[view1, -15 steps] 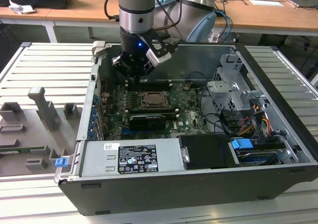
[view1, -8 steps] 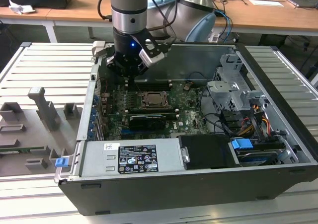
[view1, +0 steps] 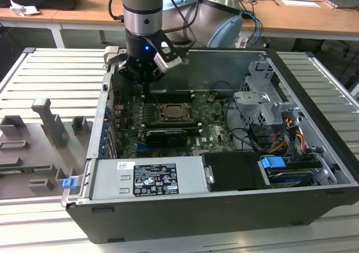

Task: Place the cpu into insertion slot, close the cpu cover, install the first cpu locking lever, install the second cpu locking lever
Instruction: 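Install the first cpu locking lever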

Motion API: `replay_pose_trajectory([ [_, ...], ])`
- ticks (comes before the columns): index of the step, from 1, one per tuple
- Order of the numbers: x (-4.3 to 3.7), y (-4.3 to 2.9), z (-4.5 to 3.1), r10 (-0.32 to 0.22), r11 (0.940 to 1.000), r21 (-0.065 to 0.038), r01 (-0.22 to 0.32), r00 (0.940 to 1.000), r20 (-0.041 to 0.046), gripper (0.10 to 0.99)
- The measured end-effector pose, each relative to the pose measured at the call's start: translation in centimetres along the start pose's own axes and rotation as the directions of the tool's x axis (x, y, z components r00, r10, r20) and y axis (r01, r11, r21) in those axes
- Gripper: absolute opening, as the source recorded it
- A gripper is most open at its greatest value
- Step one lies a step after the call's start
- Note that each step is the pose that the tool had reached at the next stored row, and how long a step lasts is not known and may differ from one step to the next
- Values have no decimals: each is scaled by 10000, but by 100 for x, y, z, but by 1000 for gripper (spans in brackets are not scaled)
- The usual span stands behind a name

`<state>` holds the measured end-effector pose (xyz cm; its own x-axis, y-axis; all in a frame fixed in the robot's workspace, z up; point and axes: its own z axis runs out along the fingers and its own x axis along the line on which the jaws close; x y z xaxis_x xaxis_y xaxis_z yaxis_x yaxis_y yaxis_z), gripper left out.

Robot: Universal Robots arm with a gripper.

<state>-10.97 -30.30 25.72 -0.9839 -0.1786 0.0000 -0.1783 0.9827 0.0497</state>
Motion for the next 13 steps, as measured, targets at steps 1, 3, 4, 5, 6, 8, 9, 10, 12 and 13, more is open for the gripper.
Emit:
replay_pose_trajectory([
  [1,4,11,3,-1,10000,-8,1,10000,1,106],
  [3,2,40,10,0,10000,-14,0,10000,2,106],
  [4,0,48,12,10,10000,-14,-10,10000,2,106],
  [5,-3,49,14,23,10000,-15,-23,10000,4,106],
  [6,-8,51,16,51,10000,-15,-51,10000,5,106],
  [8,-15,50,17,79,10000,-15,-79,10000,7,106],
  [9,-18,50,18,89,10000,-14,-89,10000,7,106],
  [10,-22,50,19,103,9999,-15,-103,9999,7,106],
  [12,-35,47,21,127,9999,-14,-127,9999,8,106],
  [13,-46,45,21,139,9999,-14,-139,9999,8,106],
])
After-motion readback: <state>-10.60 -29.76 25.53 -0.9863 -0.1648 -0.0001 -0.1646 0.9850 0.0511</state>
